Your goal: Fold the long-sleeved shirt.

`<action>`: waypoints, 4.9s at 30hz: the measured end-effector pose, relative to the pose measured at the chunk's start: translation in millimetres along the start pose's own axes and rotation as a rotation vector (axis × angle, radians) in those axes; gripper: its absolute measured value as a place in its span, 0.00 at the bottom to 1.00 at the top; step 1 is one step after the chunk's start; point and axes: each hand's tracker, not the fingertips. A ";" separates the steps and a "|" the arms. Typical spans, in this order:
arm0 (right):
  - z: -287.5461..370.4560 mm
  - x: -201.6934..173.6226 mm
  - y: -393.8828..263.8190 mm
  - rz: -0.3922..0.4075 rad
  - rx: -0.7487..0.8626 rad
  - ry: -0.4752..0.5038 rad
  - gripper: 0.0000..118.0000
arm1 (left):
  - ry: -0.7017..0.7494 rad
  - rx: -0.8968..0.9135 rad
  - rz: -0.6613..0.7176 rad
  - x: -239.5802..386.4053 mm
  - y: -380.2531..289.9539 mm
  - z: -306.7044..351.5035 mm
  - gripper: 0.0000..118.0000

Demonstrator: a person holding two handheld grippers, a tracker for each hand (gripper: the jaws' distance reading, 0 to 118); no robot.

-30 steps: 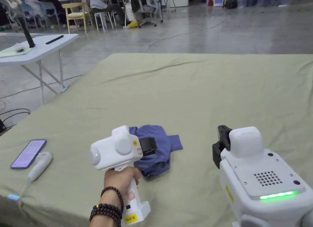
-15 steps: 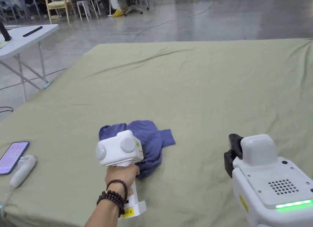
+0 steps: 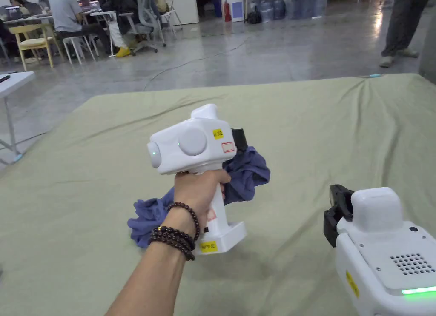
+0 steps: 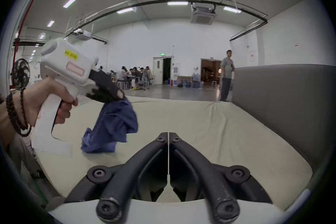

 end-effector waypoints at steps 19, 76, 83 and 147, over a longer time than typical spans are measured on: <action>35.7 117.1 -17.0 -0.059 -0.057 -0.284 0.00 | -0.132 -0.082 -0.138 114.1 -114.2 -77.0 0.98; -152.3 187.4 -99.8 -0.203 -0.740 -0.150 0.63 | 0.289 -0.416 -0.263 -89.6 -110.4 -101.3 0.05; -185.9 163.9 -134.2 -0.094 -0.939 -0.040 0.08 | 0.297 -0.403 -0.291 -84.8 -96.4 -90.7 0.00; -301.7 169.6 79.9 -0.066 -0.563 -0.018 0.00 | 0.291 -0.221 -0.185 -84.3 61.2 -134.9 0.03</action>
